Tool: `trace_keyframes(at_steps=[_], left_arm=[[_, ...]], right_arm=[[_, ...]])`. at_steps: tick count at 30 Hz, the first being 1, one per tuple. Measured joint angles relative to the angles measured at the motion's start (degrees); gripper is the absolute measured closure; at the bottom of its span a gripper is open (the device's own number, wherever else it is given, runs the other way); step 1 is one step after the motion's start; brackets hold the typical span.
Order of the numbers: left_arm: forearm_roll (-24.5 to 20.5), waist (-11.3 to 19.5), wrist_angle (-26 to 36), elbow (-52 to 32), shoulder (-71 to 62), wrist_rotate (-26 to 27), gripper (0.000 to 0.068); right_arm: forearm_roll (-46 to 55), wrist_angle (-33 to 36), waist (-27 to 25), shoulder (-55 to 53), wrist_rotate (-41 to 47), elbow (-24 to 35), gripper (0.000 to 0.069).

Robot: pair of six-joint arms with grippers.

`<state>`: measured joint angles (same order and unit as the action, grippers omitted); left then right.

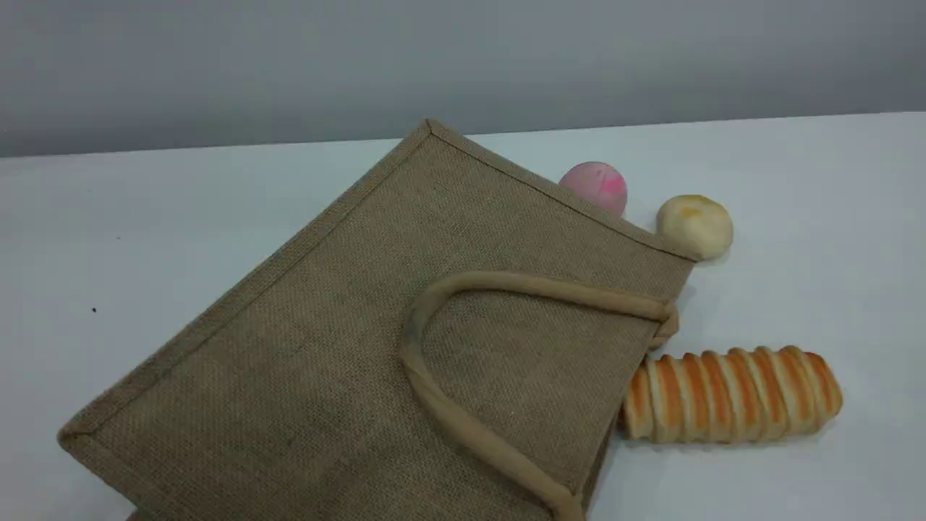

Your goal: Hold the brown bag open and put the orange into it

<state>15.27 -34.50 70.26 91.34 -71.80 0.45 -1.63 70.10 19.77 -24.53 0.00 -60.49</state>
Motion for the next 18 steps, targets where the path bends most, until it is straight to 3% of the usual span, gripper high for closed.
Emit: trace_keyframes(at_steps=[5,11,18], left_arm=[[-5.03,-3.91,0.00,0.00,6.94,-6.57,0.0412],[-4.96,-4.04,-0.17,-5.69,14.73,-7.63,0.0412],[-7.08,-4.04,-0.23,-17.91,24.27,-11.38,0.0412]], right_arm=[[2.81,0.00,0.00,7.59,1.56,5.80,0.0288],[6.36,-0.26,0.00,14.80,5.19,15.40,0.0288],[5.49,-5.84,0.00,19.85,7.63,27.37,0.0288]])
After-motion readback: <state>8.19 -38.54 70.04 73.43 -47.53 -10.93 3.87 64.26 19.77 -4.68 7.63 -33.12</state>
